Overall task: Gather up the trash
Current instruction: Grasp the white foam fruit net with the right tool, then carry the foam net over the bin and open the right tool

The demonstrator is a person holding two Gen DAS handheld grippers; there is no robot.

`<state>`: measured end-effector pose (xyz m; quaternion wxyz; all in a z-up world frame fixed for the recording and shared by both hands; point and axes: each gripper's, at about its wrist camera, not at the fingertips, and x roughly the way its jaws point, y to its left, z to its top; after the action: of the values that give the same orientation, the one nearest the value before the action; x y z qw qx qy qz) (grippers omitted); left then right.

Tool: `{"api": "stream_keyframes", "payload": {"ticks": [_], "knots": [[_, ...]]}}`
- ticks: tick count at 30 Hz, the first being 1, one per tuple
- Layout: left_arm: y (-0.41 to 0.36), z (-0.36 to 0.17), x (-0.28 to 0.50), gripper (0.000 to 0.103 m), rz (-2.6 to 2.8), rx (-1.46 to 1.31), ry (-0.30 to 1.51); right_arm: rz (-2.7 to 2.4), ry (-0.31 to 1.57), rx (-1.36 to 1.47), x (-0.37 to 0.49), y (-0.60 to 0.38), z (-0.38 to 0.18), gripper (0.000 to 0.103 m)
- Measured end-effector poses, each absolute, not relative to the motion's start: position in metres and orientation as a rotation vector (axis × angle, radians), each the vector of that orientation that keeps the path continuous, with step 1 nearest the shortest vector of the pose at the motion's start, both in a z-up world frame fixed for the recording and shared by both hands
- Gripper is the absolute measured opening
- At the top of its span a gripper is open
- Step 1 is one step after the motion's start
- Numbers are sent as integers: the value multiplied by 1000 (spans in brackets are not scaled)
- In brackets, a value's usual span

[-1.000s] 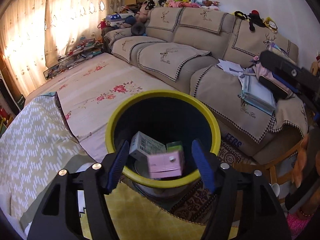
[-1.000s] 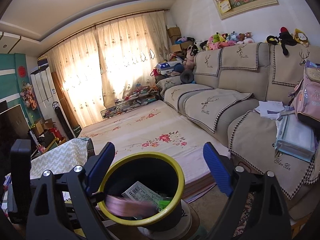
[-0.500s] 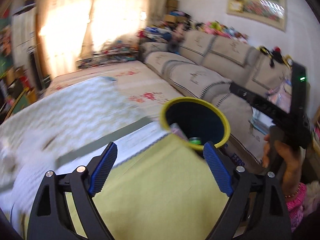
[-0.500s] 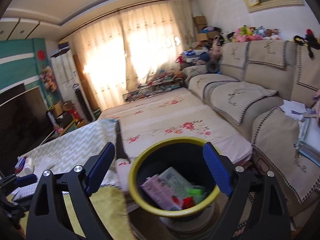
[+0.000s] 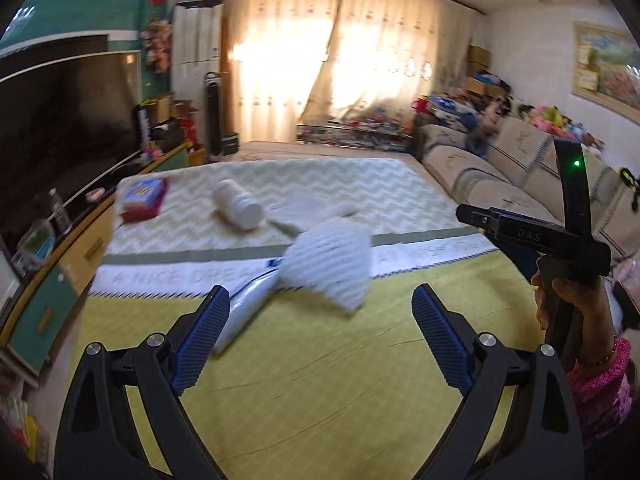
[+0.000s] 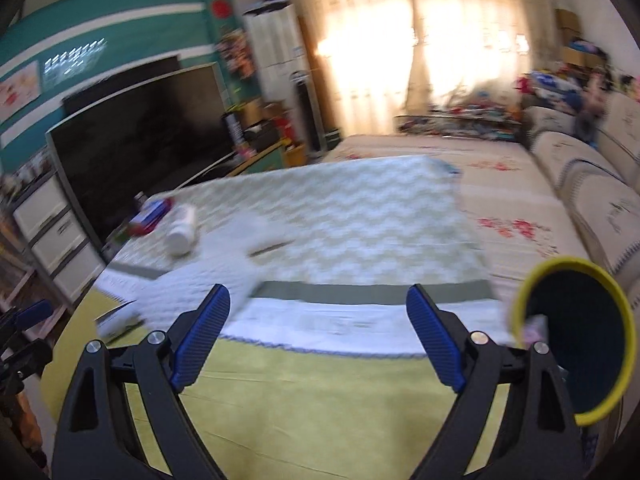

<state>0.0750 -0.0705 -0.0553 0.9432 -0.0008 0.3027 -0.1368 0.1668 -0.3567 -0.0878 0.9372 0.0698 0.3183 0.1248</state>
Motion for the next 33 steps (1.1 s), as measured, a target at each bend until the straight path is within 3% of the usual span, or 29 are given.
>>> {"api": "stream_keyframes", "payload": {"ticks": [9, 17, 19, 26, 28, 30, 33], "knots": [[-56, -63, 76, 91, -238, -57, 631, 493, 778, -31, 210, -244, -104, 85], [-58, -66, 76, 91, -226, -61, 634, 457, 882, -145, 225, -220, -134, 85], [-59, -68, 76, 91, -224, -62, 639, 451, 881, -152, 224, -222, -136, 81], [-62, -73, 81, 91, -222, -61, 652, 438, 884, -149, 219, -232, -136, 51], [-63, -75, 82, 91, -223, -57, 654, 433, 880, -148, 216, -238, -136, 39], [-65, -77, 84, 91, -225, -54, 656, 432, 877, -132, 213, -244, -135, 20], [-67, -78, 85, 91, -227, -51, 659, 448, 861, -83, 207, -255, -131, 16]]}}
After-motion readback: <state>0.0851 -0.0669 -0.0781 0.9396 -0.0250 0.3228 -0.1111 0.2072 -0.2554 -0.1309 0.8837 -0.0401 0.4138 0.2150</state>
